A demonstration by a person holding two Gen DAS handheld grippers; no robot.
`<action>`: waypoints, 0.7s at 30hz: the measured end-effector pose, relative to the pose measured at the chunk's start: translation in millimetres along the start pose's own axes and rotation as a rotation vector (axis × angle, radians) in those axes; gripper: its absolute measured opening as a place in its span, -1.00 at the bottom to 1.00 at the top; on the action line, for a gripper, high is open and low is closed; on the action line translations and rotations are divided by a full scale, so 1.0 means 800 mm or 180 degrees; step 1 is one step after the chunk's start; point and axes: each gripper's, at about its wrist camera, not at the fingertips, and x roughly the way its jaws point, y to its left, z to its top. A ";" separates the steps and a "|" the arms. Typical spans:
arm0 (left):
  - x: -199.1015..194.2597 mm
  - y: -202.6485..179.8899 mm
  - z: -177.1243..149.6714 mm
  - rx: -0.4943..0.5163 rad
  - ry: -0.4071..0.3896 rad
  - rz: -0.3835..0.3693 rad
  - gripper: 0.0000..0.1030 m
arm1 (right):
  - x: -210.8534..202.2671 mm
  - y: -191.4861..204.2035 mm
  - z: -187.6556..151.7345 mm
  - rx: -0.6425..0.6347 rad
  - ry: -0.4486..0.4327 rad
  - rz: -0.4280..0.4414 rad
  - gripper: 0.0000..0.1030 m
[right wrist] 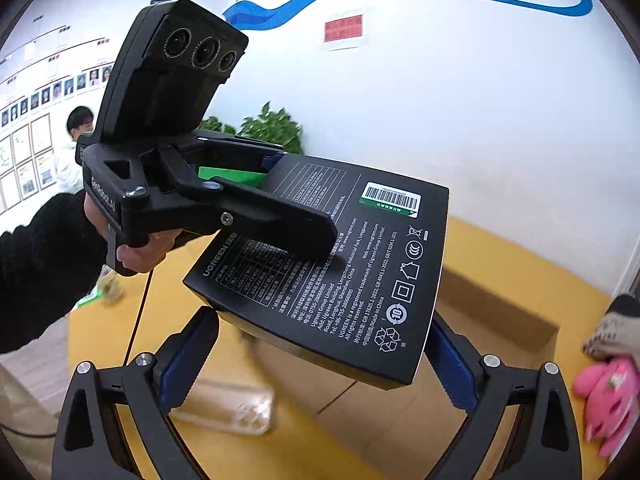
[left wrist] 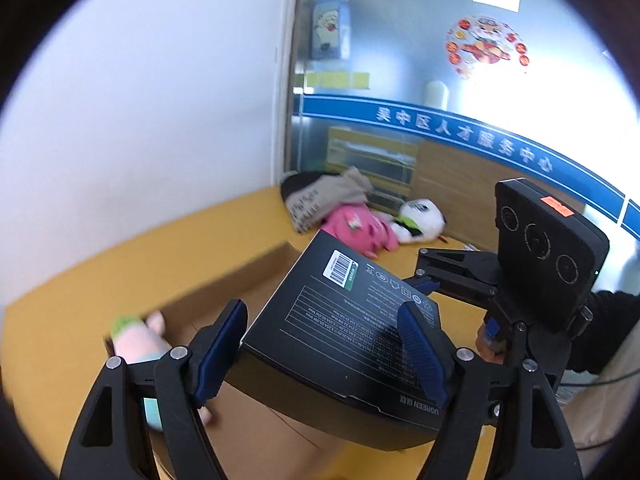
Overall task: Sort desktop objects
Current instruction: 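Lift the black box with both grippers and carry it over the cardboard box, then lower the black box beside the plush pig and open both grippers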
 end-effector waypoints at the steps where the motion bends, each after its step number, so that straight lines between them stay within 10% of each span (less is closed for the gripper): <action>1: 0.006 0.011 0.008 0.0003 -0.0020 0.0002 0.49 | 0.008 -0.012 0.011 -0.0017 -0.0013 -0.0029 0.96; 13: 0.143 0.146 0.029 -0.0175 0.0196 0.0021 0.49 | 0.149 -0.156 0.043 0.0308 0.0178 0.0002 0.96; 21: 0.263 0.194 -0.018 -0.0293 0.0842 0.0175 0.49 | 0.248 -0.213 -0.016 0.0706 0.0549 0.0133 0.96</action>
